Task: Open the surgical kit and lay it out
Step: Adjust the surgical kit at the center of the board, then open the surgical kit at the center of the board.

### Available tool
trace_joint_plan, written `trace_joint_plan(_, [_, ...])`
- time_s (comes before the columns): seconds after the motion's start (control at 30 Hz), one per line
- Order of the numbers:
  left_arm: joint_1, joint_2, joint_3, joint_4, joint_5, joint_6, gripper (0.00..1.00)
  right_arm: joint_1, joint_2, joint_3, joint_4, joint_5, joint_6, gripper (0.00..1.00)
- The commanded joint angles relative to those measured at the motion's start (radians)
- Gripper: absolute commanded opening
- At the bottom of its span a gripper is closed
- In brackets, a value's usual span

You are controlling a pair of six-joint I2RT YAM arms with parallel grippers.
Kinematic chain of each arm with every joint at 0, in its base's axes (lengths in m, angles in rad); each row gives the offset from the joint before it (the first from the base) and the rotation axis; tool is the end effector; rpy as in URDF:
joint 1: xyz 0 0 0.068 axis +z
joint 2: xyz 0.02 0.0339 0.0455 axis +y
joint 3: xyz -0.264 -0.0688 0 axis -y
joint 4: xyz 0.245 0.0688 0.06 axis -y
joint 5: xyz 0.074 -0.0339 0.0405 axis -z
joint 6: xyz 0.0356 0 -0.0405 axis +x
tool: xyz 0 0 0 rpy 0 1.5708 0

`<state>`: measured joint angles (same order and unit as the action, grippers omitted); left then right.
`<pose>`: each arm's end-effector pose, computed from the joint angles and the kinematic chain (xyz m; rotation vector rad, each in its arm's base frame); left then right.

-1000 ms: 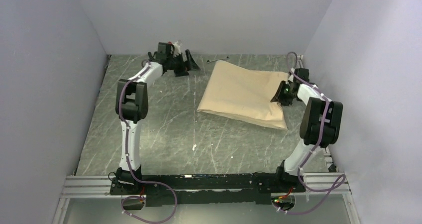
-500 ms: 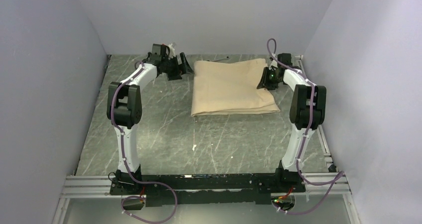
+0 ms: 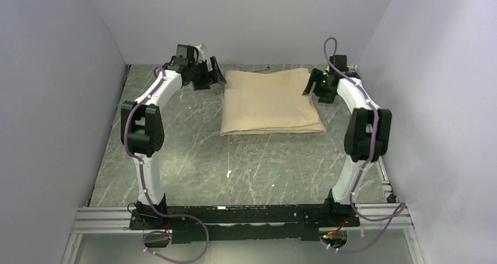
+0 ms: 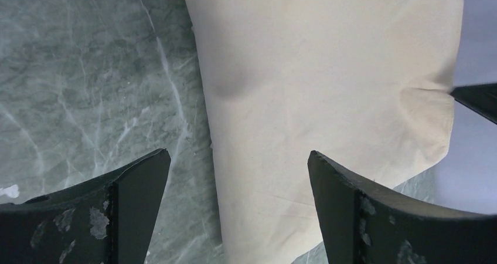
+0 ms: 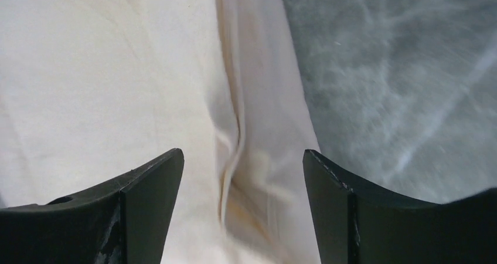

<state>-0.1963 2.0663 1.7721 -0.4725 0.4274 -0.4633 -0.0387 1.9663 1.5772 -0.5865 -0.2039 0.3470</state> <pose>0.4620 -0.1069 0.2583 -0.0995 2.3970 -0.8195 0.4322 -0.0095 0.2296 0.4116 2.5267 0.3792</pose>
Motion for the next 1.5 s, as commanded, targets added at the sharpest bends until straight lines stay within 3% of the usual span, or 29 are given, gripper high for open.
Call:
trace_joint_plan(0.0, [-0.012,-0.097,0.062,-0.062,-0.07,0.044,0.94,-0.029,-0.247,-0.089,-0.033,0.143,0.079,0.79])
trace_joint_plan(0.13, [-0.02,-0.119,0.066,-0.065,-0.074,0.048,0.94,-0.03,-0.395,-0.261,-0.019,0.143,0.087,0.77])
trace_joint_plan(0.27, [-0.042,-0.127,0.094,-0.097,-0.062,0.032,0.94,-0.032,-0.48,-0.371,-0.07,0.083,0.176,0.66])
trace_joint_plan(0.43, [-0.069,-0.152,0.063,-0.07,-0.058,0.015,0.93,-0.032,-0.544,-0.51,0.0,0.06,0.285,0.57])
trace_joint_plan(0.77, [-0.089,-0.158,0.025,-0.039,-0.031,-0.037,0.93,-0.033,-0.454,-0.515,0.132,0.041,0.366,0.54])
trace_joint_plan(1.03, [-0.094,-0.153,0.023,-0.034,-0.023,-0.054,0.93,-0.035,-0.402,-0.495,0.144,0.043,0.408,0.53])
trace_joint_plan(1.13, [-0.095,-0.143,0.039,-0.038,-0.015,-0.057,0.93,-0.035,-0.398,-0.477,0.11,0.071,0.414,0.41])
trace_joint_plan(1.27, [-0.098,-0.129,0.063,-0.036,0.007,-0.066,0.93,-0.029,-0.429,-0.449,0.069,0.133,0.392,0.18])
trace_joint_plan(1.47, [-0.103,-0.061,0.114,-0.015,0.106,-0.15,0.94,-0.013,-0.449,-0.394,0.069,0.112,0.315,0.04])
